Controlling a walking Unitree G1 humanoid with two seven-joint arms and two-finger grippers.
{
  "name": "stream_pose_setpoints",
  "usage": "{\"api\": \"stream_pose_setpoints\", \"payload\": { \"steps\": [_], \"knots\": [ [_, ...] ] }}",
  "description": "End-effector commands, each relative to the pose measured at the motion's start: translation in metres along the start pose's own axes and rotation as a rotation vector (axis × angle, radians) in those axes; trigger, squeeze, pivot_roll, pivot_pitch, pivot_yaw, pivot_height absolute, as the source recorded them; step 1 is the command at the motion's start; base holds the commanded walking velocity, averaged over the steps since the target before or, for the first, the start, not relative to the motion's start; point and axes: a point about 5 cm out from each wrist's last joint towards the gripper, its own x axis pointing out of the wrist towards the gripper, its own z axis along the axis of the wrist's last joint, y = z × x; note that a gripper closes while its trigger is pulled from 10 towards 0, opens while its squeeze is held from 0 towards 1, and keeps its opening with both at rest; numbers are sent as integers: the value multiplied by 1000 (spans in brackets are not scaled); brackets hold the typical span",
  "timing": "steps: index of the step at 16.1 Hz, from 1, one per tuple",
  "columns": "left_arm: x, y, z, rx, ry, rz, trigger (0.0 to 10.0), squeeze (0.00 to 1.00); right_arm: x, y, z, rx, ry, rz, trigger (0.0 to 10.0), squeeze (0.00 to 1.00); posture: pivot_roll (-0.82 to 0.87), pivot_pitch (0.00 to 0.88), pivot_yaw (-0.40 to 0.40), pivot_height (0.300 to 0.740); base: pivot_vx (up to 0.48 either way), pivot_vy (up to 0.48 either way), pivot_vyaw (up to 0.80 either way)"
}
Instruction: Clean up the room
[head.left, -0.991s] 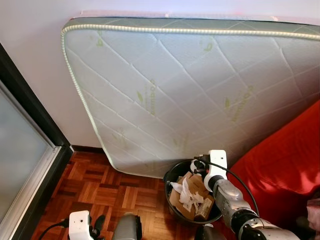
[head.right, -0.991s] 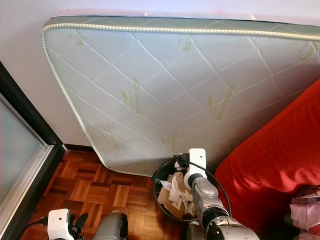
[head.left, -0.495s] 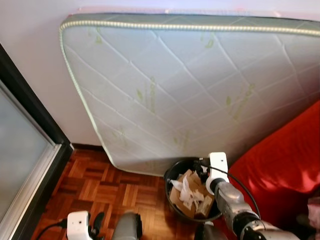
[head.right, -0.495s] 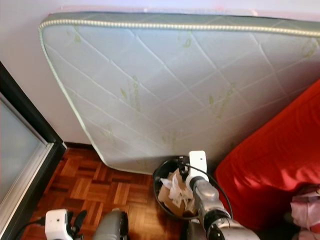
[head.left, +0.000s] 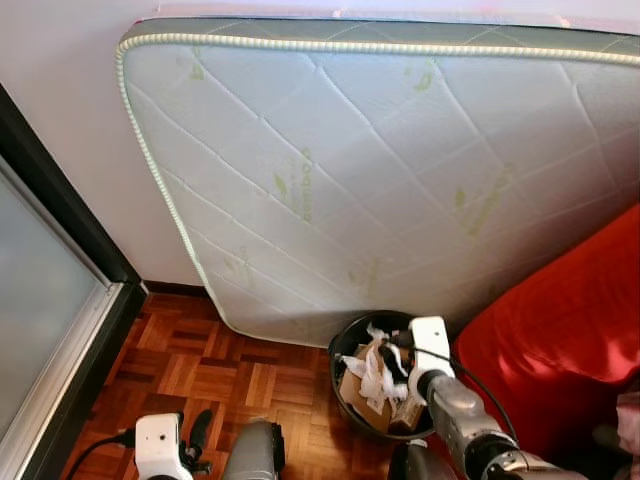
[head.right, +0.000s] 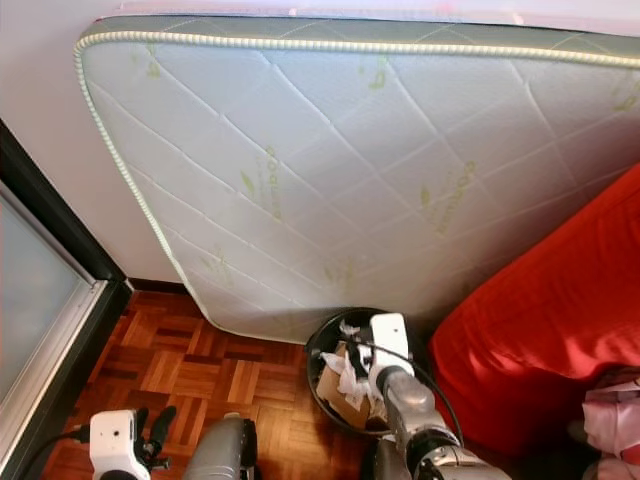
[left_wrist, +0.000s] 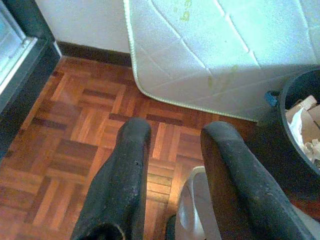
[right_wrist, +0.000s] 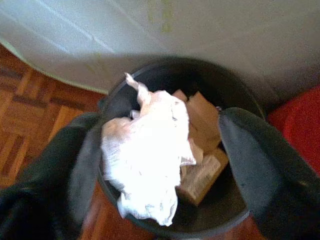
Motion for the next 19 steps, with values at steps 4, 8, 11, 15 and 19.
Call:
{"api": "stream_pose_setpoints", "payload": {
  "steps": [4, 8, 11, 15, 19],
  "knots": [
    [-8, -4, 5, -16, 24, 3, 10000, 0, -3, -2, -12, -14, 36, -21, 10000, 1000, 273, 168, -14, 636, 0, 0, 0],
    [-13, -8, 14, -15, 36, 3, 10000, 0, -2, -8, -4, -37, 12, -72, 10000, 1000, 277, 173, -13, 636, 0, 0, 0],
    [-15, -9, 17, -16, 41, 5, 10000, 0, 0, -7, 11, 1, -77, -72, 10000, 1000, 281, 177, -13, 636, 0, 0, 0],
    [-18, -10, 21, -15, 49, 8, 10000, 0, 1, -15, 27, -97, -140, -162, 10000, 1000, 283, 177, -12, 636, 0, 0, 0],
    [-22, -13, 21, -17, 63, 11, 10000, 0, 0, -16, 23, -403, -119, -208, 10000, 1000, 289, 181, -13, 636, 0, 0, 0]
  ]
}}
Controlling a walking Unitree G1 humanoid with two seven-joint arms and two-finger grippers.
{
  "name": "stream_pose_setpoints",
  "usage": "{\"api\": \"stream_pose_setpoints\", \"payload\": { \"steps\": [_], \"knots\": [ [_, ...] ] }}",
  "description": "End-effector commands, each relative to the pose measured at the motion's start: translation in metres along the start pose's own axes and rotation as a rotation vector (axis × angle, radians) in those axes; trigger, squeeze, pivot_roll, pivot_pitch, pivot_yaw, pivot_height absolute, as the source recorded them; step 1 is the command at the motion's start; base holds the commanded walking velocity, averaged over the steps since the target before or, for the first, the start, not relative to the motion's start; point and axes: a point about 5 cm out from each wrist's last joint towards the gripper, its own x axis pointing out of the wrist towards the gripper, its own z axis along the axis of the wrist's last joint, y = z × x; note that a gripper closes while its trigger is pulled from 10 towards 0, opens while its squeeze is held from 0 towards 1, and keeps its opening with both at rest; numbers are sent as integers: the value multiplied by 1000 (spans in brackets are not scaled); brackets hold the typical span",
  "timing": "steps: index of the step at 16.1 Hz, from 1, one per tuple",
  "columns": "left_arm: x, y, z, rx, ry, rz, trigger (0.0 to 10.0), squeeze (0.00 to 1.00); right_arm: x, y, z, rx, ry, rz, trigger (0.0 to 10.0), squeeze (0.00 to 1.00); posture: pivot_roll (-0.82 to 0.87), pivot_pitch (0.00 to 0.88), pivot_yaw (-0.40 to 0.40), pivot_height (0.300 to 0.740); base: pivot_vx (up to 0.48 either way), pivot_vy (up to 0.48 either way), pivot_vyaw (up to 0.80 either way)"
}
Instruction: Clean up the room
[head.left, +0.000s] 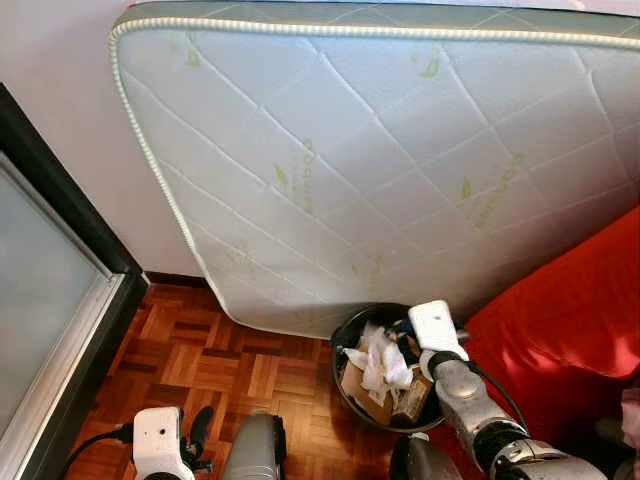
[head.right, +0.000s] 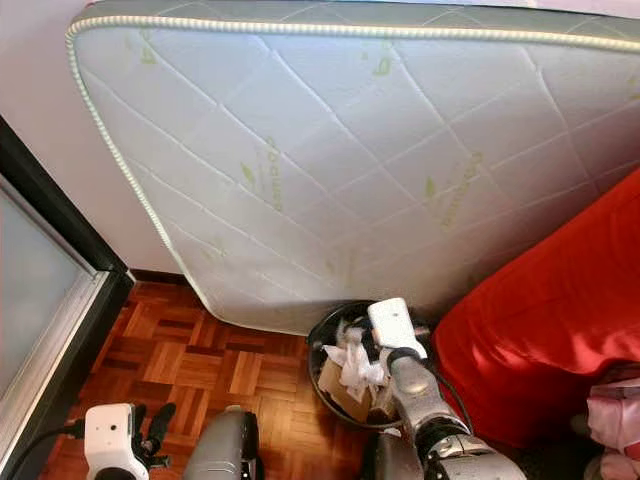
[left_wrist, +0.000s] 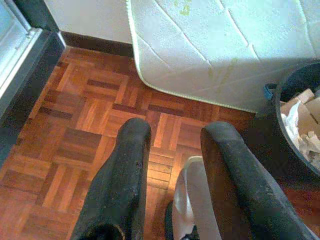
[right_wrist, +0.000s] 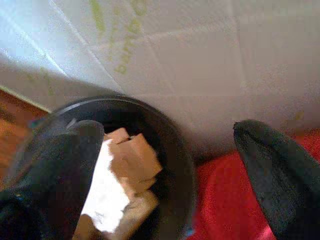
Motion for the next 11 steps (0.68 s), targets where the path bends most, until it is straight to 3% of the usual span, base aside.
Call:
{"api": "stream_pose_setpoints", "payload": {
  "steps": [1, 2, 3, 6, 11],
  "knots": [
    [-4, -2, -8, -12, 34, -3, 10000, 0, -3, 3, -11, -55, 37, 4, 10000, 816, 289, 181, -13, 636, 0, 0, 0],
    [-5, -2, -12, -13, 43, -3, 10000, 0, -5, 4, -15, -32, 60, 6, 10000, 0, 289, 181, -13, 636, 0, 0, 0],
    [-6, -1, -15, -14, 51, -2, 10000, 0, -6, 7, -16, 38, 61, 28, 10000, 0, 289, 181, -13, 636, 0, 0, 0],
    [-1, 7, -22, -15, 75, 2, 10000, 0, -6, 13, -15, 51, 51, 71, 10000, 0, 286, 183, -13, 636, 0, 0, 0],
    [11, 13, -36, -13, 117, 18, 10000, 0, -10, 10, -28, 298, 109, 78, 10000, 0, 276, 110, -15, 636, 0, 0, 0]
  ]
}}
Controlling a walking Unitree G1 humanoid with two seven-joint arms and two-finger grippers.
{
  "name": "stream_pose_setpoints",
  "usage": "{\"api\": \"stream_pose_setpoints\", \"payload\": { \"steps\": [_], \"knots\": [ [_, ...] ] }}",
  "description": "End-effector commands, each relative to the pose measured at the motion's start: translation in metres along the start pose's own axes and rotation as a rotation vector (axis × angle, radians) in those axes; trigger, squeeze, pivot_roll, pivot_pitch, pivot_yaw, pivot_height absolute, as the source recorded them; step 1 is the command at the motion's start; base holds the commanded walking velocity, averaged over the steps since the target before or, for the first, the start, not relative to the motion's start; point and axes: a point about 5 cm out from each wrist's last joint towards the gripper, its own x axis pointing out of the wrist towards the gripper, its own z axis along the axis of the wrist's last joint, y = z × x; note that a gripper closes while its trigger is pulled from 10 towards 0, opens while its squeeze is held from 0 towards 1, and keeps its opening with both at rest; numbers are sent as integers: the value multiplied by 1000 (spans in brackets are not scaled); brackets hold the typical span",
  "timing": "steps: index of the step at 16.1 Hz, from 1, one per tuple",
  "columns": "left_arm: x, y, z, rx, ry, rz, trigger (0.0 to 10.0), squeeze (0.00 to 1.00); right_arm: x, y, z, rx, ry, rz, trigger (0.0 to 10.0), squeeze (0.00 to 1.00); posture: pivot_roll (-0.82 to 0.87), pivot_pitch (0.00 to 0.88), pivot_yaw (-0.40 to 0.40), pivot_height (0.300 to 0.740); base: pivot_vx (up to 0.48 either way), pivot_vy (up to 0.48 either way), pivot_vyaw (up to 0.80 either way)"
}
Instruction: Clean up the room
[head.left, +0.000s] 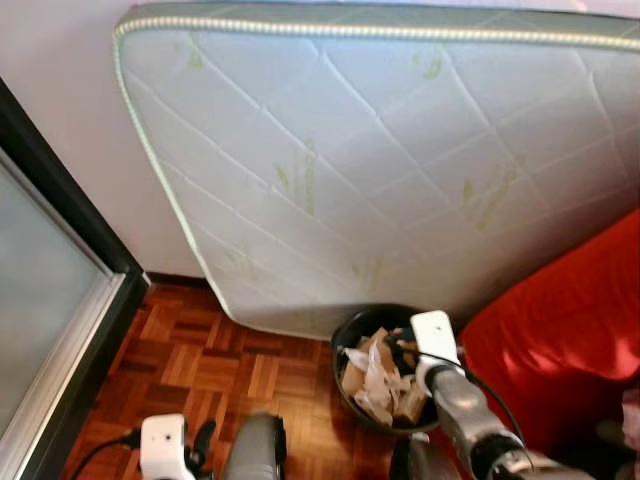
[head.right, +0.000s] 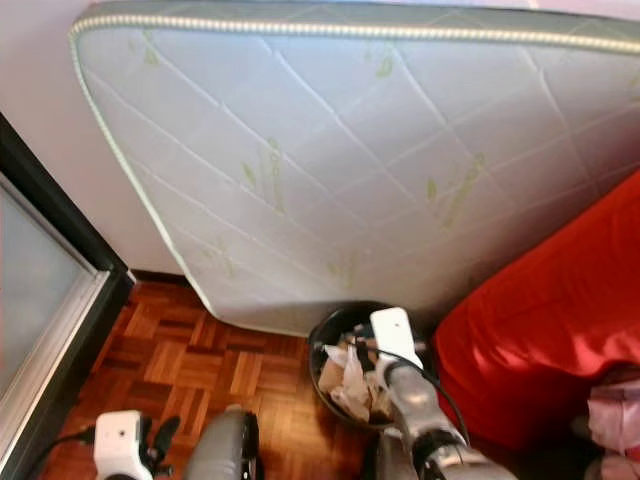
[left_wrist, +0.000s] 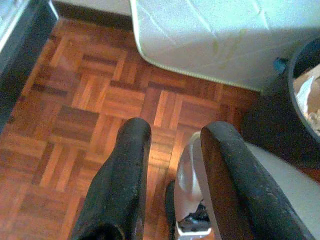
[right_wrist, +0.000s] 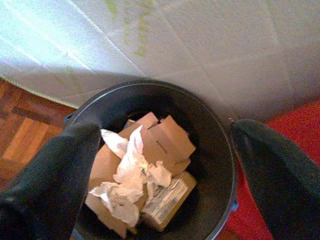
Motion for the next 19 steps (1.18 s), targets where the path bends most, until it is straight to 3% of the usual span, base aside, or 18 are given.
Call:
{"api": "stream_pose_setpoints", "payload": {
  "steps": [1, 4, 5, 10, 14, 19],
  "knots": [
    [-2, 7, -7, -12, 23, 27, 10000, 0, -4, -5, -11, 72, 23, -10, 10000, 0, 275, 97, -13, 636, 0, 0, 0],
    [10, 17, -7, 1, 45, 36, 10000, 0, -12, -29, -30, 226, 64, -117, 10000, 0, 259, 30, 0, 671, 0, 0, 0],
    [10, 20, -8, 3, 51, 40, 10000, 0, -15, -32, -36, 240, 80, -136, 10000, 0, 254, 12, 3, 681, 0, 0, 0],
    [15, 27, -22, 2, 129, 74, 10000, 0, -23, -32, -55, 272, 124, -141, 10000, 0, 223, 0, 3, 740, 0, 0, 0],
    [21, 23, -34, -34, 227, 109, 10000, 0, -25, -36, -60, 264, 148, -141, 10000, 0, 149, 0, -16, 740, 0, 0, 0],
    [17, 21, -48, -67, 332, 149, 10000, 0, -42, -37, -93, 295, 281, -122, 10000, 0, 115, 0, -18, 740, 0, 0, 0]
  ]
}}
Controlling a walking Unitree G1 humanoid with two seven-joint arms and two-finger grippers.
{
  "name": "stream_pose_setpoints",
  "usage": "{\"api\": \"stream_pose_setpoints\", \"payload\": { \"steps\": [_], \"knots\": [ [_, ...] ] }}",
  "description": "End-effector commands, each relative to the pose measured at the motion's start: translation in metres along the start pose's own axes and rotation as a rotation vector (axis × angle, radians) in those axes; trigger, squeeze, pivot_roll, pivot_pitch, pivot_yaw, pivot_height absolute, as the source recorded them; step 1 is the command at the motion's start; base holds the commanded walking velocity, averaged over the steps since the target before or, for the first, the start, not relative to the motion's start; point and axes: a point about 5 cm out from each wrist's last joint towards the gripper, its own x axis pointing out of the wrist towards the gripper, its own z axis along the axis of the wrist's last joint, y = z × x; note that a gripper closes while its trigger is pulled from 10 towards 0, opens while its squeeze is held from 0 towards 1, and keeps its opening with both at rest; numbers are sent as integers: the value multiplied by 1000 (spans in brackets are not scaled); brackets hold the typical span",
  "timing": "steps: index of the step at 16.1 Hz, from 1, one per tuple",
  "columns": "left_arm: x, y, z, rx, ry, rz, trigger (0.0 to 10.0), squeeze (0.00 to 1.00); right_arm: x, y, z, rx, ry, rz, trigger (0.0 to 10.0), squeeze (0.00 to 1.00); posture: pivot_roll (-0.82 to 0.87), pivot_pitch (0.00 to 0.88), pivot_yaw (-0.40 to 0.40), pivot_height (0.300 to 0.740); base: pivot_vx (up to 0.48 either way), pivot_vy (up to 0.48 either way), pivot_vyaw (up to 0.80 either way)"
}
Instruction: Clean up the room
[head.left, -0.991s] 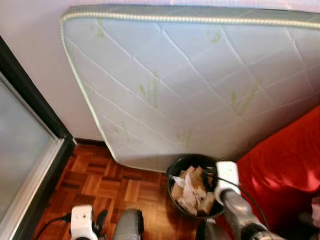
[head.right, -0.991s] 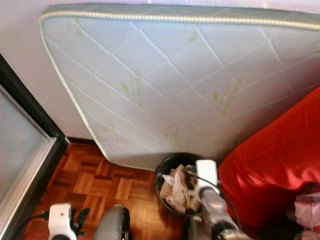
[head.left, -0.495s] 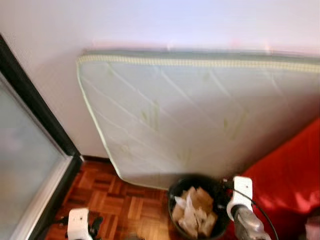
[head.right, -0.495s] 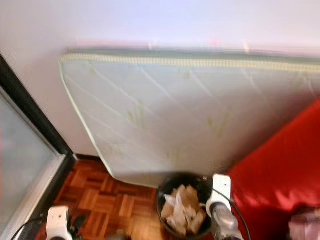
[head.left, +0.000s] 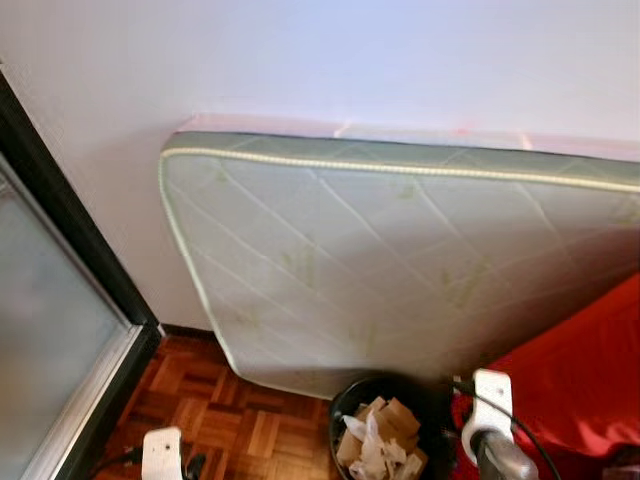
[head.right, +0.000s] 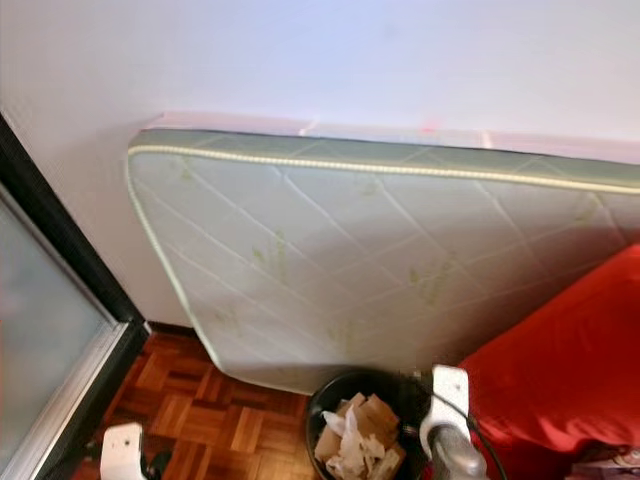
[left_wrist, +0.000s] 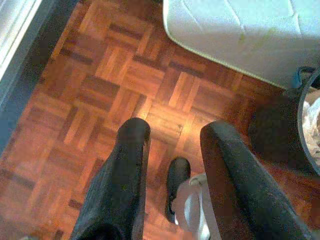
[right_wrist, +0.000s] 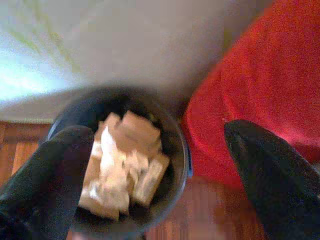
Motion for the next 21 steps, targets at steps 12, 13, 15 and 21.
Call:
{"api": "stream_pose_setpoints", "payload": {
  "steps": [12, 13, 15, 21],
  "knots": [
    [-2, 6, -11, -31, 81, 43, 10000, 0, -21, -27, -57, 49, 167, -15, 10000, 0, 97, 0, 11, 740, 0, 0, 0],
    [-3, 5, -13, -37, 89, 44, 10000, 0, -24, -33, -60, 57, 170, -16, 10000, 0, 98, 0, 10, 740, 0, 0, 0],
    [-4, 4, -18, -48, 101, 45, 10000, 0, -27, -38, -64, 44, 186, -10, 10000, 0, 98, 0, 7, 740, 0, 0, 0],
    [-6, 3, -22, -56, 106, 46, 10000, 0, -31, -43, -70, 27, 208, -2, 10000, 0, 107, 0, 0, 740, 0, 0, 0]
  ]
}}
